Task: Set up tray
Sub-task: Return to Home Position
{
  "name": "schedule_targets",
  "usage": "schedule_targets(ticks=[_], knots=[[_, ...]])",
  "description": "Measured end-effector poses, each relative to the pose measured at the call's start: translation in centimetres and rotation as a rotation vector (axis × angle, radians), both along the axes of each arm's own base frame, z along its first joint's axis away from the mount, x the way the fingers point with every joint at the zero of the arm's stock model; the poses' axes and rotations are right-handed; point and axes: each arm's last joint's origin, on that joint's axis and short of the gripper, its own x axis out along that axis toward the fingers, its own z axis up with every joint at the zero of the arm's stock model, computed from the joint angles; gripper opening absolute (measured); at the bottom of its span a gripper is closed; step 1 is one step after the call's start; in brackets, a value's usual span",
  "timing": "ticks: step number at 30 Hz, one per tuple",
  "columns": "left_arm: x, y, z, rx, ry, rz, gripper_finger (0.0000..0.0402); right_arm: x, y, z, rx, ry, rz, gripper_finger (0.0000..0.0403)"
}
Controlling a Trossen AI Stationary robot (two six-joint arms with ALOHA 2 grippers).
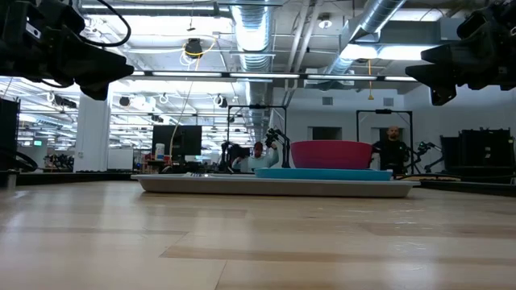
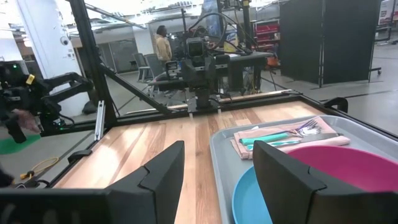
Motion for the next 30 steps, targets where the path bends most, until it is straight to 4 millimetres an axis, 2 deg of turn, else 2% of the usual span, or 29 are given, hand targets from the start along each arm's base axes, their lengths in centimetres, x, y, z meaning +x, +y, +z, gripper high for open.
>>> schedule_targets(ticks=[30], knots=[[0.00, 0.00, 0.02, -0.005, -0.003, 0.001, 0.0112, 0.00, 0.00, 0.00, 0.000, 0.000, 0.000, 0.0182]])
